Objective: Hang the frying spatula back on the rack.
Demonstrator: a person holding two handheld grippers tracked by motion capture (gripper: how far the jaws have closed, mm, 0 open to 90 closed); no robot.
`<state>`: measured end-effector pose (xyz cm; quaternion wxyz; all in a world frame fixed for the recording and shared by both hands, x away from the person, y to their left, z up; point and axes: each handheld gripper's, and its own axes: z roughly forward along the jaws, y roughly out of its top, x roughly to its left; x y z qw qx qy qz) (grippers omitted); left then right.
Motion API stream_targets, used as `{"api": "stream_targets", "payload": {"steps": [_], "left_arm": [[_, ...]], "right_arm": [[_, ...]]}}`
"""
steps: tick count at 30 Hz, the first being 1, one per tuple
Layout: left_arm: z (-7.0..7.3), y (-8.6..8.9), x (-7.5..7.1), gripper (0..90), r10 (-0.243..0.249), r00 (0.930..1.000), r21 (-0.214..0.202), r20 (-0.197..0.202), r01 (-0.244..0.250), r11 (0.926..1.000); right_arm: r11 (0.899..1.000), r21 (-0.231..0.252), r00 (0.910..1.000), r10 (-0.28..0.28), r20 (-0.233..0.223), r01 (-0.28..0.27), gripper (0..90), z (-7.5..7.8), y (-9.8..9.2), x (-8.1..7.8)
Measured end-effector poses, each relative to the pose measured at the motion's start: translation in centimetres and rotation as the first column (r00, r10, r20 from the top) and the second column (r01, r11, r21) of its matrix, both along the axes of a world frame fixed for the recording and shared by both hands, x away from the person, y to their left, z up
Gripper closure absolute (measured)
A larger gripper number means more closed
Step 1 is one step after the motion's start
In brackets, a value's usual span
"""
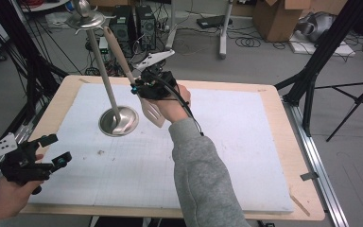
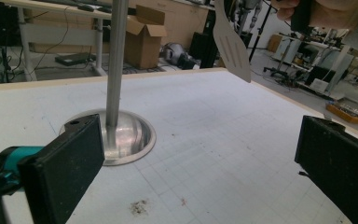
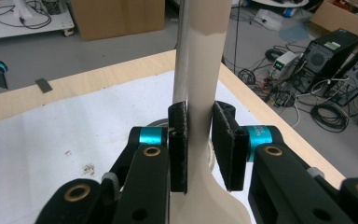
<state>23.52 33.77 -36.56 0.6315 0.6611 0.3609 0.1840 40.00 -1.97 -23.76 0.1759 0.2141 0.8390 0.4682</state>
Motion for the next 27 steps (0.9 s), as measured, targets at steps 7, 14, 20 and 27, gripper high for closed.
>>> {"api": "stream_targets", "payload": {"steps": [7, 14, 20, 27], "left_arm": [[-0.01, -0.03, 0.00, 1.8, 0.001, 1.0000, 0.000, -0.001, -0.001, 1.0000], [-0.03, -0.04, 0.02, 1.8, -0.001, 1.0000, 0.002, -0.001, 0.001, 1.0000], [-0.02, -0.07, 0.02, 1.8, -0.001, 1.0000, 0.000, 0.000, 0.001, 1.0000], [-0.01, -0.07, -0.02, 1.8, -0.001, 1.0000, 0.000, 0.000, 0.001, 1.0000]], "right_arm": [[1.000, -0.005, 1.0000, 0.003, 0.001, -0.003, 76.2, -0.03, 0.12, -0.03], [1.000, -0.006, 1.0000, 0.005, 0.005, -0.005, 76.0, -0.06, 0.20, -0.04], [1.000, -0.008, 0.9999, 0.006, 0.008, -0.006, 76.1, -0.11, 0.45, -0.06], [1.000, 0.012, 0.9997, 0.009, 0.024, -0.009, 79.4, 0.06, 0.57, -0.12]]}}
